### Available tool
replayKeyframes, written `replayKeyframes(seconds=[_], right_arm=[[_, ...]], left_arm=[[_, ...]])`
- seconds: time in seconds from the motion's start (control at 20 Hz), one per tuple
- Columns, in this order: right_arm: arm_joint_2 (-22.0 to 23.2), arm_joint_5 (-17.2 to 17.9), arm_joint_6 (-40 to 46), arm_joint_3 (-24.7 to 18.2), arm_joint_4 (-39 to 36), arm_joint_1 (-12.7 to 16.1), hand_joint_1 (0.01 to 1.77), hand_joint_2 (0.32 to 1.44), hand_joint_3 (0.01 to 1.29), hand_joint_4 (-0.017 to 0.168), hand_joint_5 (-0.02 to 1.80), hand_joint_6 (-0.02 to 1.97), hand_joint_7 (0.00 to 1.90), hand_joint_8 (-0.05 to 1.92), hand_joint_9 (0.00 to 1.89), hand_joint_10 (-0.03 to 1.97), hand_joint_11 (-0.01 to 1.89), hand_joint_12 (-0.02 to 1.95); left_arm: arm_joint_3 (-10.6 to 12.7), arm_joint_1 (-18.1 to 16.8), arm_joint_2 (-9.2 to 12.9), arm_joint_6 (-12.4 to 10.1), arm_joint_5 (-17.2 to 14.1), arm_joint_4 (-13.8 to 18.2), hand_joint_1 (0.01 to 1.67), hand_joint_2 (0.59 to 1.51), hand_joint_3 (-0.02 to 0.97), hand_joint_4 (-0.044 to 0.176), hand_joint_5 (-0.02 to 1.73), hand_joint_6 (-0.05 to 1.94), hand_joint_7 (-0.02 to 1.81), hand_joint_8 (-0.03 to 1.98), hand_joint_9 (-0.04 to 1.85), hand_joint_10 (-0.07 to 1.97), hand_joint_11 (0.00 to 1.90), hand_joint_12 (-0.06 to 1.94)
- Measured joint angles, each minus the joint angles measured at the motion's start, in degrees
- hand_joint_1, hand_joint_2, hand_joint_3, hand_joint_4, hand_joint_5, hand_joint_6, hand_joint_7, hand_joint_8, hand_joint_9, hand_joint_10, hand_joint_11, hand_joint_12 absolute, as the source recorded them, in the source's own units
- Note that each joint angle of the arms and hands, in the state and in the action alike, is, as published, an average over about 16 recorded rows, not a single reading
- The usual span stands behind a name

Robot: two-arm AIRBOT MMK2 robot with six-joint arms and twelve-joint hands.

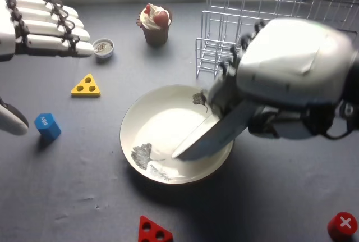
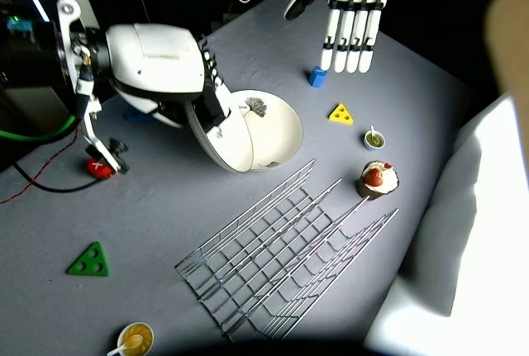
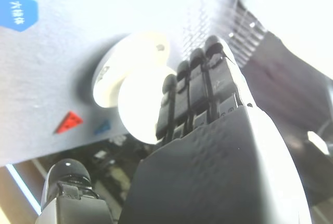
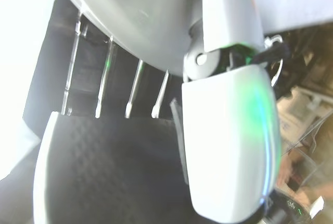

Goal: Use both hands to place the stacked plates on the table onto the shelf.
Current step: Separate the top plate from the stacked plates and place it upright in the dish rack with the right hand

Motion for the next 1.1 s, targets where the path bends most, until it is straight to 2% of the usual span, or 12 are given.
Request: replayKeyframes(seconds=[0.15,0.3,0.45,0.6,0.7,1.1], right_arm=[[1.26,-1.1,8.31,-0.16,-4.28,2.64,1.44,0.92,0.01,-0.003,0.99,0.86,1.22,0.32,1.19,0.61,1.1,0.85],[2.16,-1.46,17.8,0.36,-9.45,4.98,1.45,0.92,0.01,-0.006,0.98,0.88,1.2,0.36,1.18,0.62,1.07,0.98],[2.69,-0.93,27.29,1.44,-14.04,6.71,1.45,0.93,0.01,-0.006,0.97,0.9,1.16,0.43,1.16,0.65,1.05,1.01],[2.81,0.25,36.65,3.0,-17.84,7.62,1.47,0.93,0.01,-0.008,0.96,0.9,1.14,0.45,1.17,0.62,1.02,1.17],[2.79,1.3,42.57,4.27,-19.93,8.01,1.47,0.93,0.01,-0.008,0.96,0.89,1.14,0.45,1.18,0.61,1.01,1.24],[2.71,5.88,62.51,9.78,-24.13,9.1,1.48,0.93,0.01,-0.009,0.96,0.87,1.15,0.44,1.21,0.56,1.01,1.26]], left_arm=[[0.06,0.92,0.63,1.13,0.16,-0.94,0.1,0.901,-0.001,0.001,0.1,0.02,0.12,0.02,0.13,0.01,0.13,0.02],[0.32,1.6,0.85,2.31,-0.18,-1.87,0.1,0.901,-0.001,0.001,0.1,0.02,0.12,0.02,0.13,0.01,0.13,0.02],[0.9,2.09,0.68,3.42,-0.83,-2.56,0.1,0.902,-0.001,0.001,0.09,0.02,0.11,0.02,0.13,0.01,0.13,0.02],[1.62,2.56,0.32,4.1,-1.32,-2.82,0.1,0.901,-0.001,0.001,0.09,0.02,0.12,0.02,0.12,0.01,0.13,0.02],[2.11,2.73,0.08,4.26,-1.77,-3.0,0.1,0.901,-0.001,0.001,0.1,0.02,0.12,0.02,0.12,0.01,0.12,0.02],[4.97,2.78,-1.28,3.1,-4.53,-3.23,0.11,0.902,-0.001,0.001,0.1,0.02,0.13,0.02,0.13,0.01,0.12,0.02]])
